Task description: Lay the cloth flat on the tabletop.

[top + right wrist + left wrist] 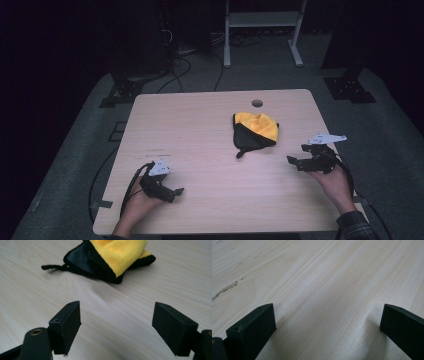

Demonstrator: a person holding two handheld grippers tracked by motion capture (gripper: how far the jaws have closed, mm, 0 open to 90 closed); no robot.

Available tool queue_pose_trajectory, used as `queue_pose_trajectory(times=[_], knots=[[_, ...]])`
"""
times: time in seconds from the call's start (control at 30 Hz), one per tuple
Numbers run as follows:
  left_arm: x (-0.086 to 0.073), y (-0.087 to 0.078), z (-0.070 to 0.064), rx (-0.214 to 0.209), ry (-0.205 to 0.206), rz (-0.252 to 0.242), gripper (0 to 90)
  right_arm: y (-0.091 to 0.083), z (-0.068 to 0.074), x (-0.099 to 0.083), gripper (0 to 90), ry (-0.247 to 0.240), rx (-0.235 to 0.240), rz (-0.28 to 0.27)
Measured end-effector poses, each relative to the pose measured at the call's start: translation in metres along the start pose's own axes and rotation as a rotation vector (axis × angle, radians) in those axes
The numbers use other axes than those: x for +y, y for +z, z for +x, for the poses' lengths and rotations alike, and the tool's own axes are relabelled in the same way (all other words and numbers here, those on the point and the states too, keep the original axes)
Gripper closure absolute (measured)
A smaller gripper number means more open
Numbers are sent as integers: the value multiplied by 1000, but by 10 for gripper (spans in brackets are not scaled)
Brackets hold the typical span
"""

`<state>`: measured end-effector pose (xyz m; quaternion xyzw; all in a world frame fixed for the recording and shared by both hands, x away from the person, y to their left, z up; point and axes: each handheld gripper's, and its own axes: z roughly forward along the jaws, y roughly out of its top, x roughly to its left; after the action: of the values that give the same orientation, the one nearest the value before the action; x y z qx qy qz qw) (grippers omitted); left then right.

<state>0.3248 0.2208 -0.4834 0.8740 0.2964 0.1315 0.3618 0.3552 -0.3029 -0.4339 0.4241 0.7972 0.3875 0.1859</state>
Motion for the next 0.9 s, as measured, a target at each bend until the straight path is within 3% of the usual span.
queue_pose_trajectory(times=[0.53, 0.9], knots=[[0, 0, 0, 1, -2, -3, 0, 27, 1, 45, 249, -23, 32, -58], [0, 0, 0, 1, -3, -3, 0, 59, 1, 58, 246, -28, 42, -22]])
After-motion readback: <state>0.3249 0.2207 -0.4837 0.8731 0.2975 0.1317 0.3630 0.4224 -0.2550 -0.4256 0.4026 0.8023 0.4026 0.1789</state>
